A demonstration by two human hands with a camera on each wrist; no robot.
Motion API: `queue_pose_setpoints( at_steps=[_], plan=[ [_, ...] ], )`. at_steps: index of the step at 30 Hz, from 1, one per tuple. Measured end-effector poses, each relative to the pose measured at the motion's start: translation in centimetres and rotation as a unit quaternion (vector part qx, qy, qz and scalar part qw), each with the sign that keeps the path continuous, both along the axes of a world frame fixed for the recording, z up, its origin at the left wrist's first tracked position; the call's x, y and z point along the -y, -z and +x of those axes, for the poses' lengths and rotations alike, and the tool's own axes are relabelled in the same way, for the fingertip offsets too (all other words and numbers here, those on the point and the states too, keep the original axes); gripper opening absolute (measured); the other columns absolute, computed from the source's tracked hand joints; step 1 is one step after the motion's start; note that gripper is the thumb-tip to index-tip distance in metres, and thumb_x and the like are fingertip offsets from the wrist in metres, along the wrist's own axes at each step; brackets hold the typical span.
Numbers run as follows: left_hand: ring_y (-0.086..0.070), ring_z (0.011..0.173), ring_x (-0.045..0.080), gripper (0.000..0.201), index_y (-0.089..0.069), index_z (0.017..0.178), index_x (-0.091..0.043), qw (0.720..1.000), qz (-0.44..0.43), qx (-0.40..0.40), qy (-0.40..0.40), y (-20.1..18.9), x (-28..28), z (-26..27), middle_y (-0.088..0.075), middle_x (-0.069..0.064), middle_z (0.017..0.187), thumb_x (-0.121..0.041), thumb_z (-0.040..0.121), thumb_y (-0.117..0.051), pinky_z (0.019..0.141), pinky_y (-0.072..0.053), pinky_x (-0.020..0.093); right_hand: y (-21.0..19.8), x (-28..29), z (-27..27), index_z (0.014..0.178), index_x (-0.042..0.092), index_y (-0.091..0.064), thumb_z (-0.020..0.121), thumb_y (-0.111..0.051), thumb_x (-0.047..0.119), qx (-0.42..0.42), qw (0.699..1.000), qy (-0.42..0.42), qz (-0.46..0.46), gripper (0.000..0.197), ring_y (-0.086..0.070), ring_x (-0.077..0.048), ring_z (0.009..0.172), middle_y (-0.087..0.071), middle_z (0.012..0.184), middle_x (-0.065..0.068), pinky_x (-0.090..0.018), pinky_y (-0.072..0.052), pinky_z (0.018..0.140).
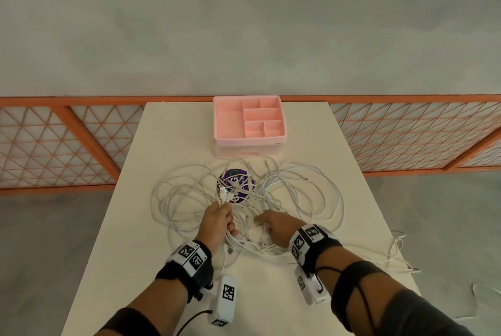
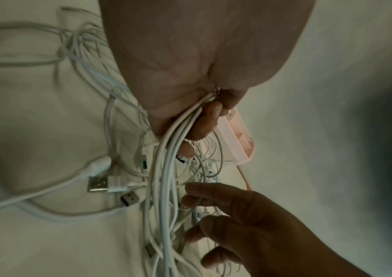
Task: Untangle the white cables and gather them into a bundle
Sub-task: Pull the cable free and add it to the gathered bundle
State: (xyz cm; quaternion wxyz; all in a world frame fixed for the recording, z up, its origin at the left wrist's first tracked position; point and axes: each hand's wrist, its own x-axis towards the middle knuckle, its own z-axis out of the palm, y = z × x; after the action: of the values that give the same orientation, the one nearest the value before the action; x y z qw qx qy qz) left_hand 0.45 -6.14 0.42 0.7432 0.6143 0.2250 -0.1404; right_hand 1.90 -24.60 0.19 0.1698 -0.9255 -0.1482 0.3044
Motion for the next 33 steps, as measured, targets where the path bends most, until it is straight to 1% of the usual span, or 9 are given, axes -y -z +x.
queue_pose_setpoints(
  at_steps=[4,8,13,16,21,25,28,31,33],
  plan=[
    [-0.037,0.047,0.012,0.022,-0.054,0.082,-0.01,0.996,0.054,0.072,0.018,-0.4,-0.1,0.2,-0.038,-0.002,0.057,-0.015,0.103,-0.05,0.055,-0.043,0.034,-1.4,-0.9,0.2,0.109,0.017,-0.07,0.095,-0.049,0.007,0.077,0.985,0.092,0.12,0.028,-0.065,-0.019,0.098,-0.068,0.105,0.0,-0.028,-0.049,0.085],
    [-0.042,0.05,0.014,0.012,-0.065,0.087,-0.014,0.983,0.103,0.152,0.008,-2.0,0.3,1.2,-0.053,-0.01,0.054,-0.021,0.097,-0.065,0.049,-0.039,0.029,-4.5,-1.9,0.8,0.09,0.025,-0.054,0.09,-0.056,0.004,0.126,0.95,0.131,0.254,0.021,-0.066,-0.014,0.072,-0.069,0.08,0.001,-0.031,-0.053,0.067],
    [-0.044,0.052,0.017,0.037,-0.05,0.067,-0.015,0.977,0.124,0.171,-0.034,-3.5,0.5,2.7,-0.052,-0.002,0.056,-0.03,0.086,-0.078,0.053,-0.039,0.032,-8.3,-2.2,2.3,0.1,0.022,-0.064,0.088,-0.069,0.012,0.127,0.932,0.144,0.308,0.017,-0.067,-0.011,0.068,-0.073,0.078,-0.001,-0.023,-0.052,0.066],
    [-0.059,0.056,0.015,0.03,-0.063,0.077,-0.004,0.98,0.105,0.168,-0.017,-4.2,0.2,3.0,-0.069,0.004,0.065,-0.029,0.084,-0.08,0.053,-0.046,0.029,-9.8,-1.6,3.0,0.095,0.013,-0.067,0.088,-0.066,0.003,0.097,0.922,0.161,0.339,0.012,-0.07,-0.013,0.071,-0.075,0.08,-0.008,-0.02,-0.052,0.065],
    [-0.044,0.042,0.005,0.011,-0.069,0.089,-0.004,0.988,0.016,0.144,0.045,-5.4,-0.1,2.7,-0.068,0.0,0.069,-0.014,0.089,-0.074,0.043,-0.031,0.021,-11.0,-1.0,3.9,0.089,0.011,-0.066,0.09,-0.055,-0.009,0.077,0.895,0.189,0.397,0.023,-0.068,-0.015,0.065,-0.073,0.075,-0.009,-0.027,-0.056,0.069],
    [-0.038,0.042,0.006,0.014,-0.068,0.095,-0.003,0.993,0.0,0.107,0.052,-4.6,-1.6,3.0,-0.076,0.015,0.092,-0.015,0.09,-0.073,0.045,-0.03,0.022,-12.8,0.6,5.1,0.093,0.003,-0.068,0.091,-0.055,-0.012,0.124,0.842,0.272,0.45,0.02,-0.066,-0.016,0.063,-0.073,0.077,-0.013,-0.023,-0.056,0.064],
    [-0.036,0.043,0.007,0.017,-0.069,0.095,-0.006,0.996,-0.002,0.086,0.032,-3.7,-2.7,2.8,-0.075,0.013,0.09,-0.018,0.086,-0.077,0.043,-0.031,0.022,-13.6,3.3,6.3,0.088,0.006,-0.069,0.09,-0.053,-0.012,0.173,0.791,0.345,0.474,0.024,-0.064,-0.013,0.061,-0.073,0.075,-0.012,-0.022,-0.054,0.062],
    [-0.033,0.045,0.008,0.018,-0.068,0.095,-0.006,0.997,-0.008,0.079,0.016,-3.4,-2.7,2.7,-0.074,0.009,0.084,-0.019,0.086,-0.077,0.044,-0.03,0.023,-12.5,5.0,6.9,0.088,0.014,-0.07,0.09,-0.054,-0.007,0.188,0.86,0.326,0.346,0.026,-0.065,-0.016,0.07,-0.074,0.083,-0.008,-0.026,-0.05,0.066],
    [-0.032,0.045,0.008,0.016,-0.068,0.094,-0.004,0.997,-0.011,0.078,0.005,-3.3,-2.4,2.7,-0.073,0.008,0.08,-0.017,0.087,-0.075,0.044,-0.029,0.022,-11.2,5.1,6.7,0.105,0.016,-0.07,0.09,-0.058,0.002,0.2,0.919,0.281,0.192,0.024,-0.064,-0.018,0.09,-0.072,0.105,-0.005,-0.029,-0.052,0.08]
  ],
)
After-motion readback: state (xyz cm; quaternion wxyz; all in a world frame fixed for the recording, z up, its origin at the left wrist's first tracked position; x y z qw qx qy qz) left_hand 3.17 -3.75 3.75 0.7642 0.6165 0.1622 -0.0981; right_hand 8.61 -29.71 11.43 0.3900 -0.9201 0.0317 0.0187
